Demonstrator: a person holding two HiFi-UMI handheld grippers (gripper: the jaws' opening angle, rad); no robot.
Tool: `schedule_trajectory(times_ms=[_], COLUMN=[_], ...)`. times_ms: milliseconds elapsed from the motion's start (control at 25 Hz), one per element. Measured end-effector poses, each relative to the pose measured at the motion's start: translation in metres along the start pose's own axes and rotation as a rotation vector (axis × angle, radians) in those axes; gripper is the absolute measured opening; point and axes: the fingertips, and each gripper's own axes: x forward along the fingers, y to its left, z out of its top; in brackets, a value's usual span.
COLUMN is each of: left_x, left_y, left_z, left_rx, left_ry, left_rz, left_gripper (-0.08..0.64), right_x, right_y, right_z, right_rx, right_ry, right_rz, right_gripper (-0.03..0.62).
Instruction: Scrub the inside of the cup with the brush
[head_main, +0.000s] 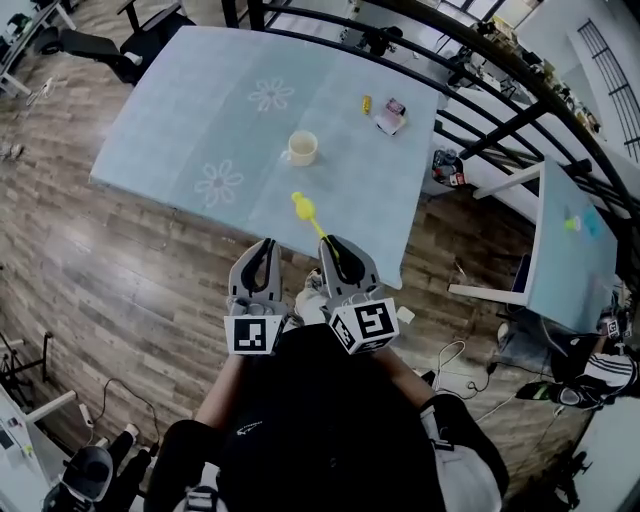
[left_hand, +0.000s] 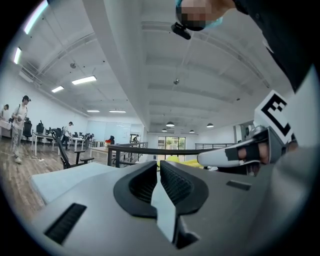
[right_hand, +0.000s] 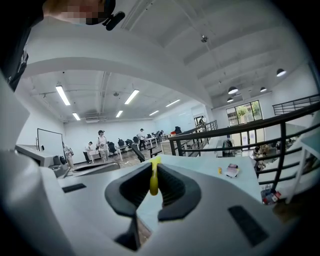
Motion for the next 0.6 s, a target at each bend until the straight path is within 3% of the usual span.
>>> schedule_trajectory(times_ms=[400,600], left_x=[0.063,0.080], left_y=[0.003,0.000], left_z=[0.010,0.006], left_rx=[0.023,0.020], left_ry=[-0.013,0.009], left_rz=[-0.012,-0.058], left_gripper=[0.017,0.027], right_x=[0.038,0.043], right_y=[-0.043,-0.057], right_z=[0.029,0.030], right_rx=[-0.001,0.007], right_ry=[-0.033,-0.026], right_rz=[-0.009,-0.042], right_gripper=[0.038,0.038])
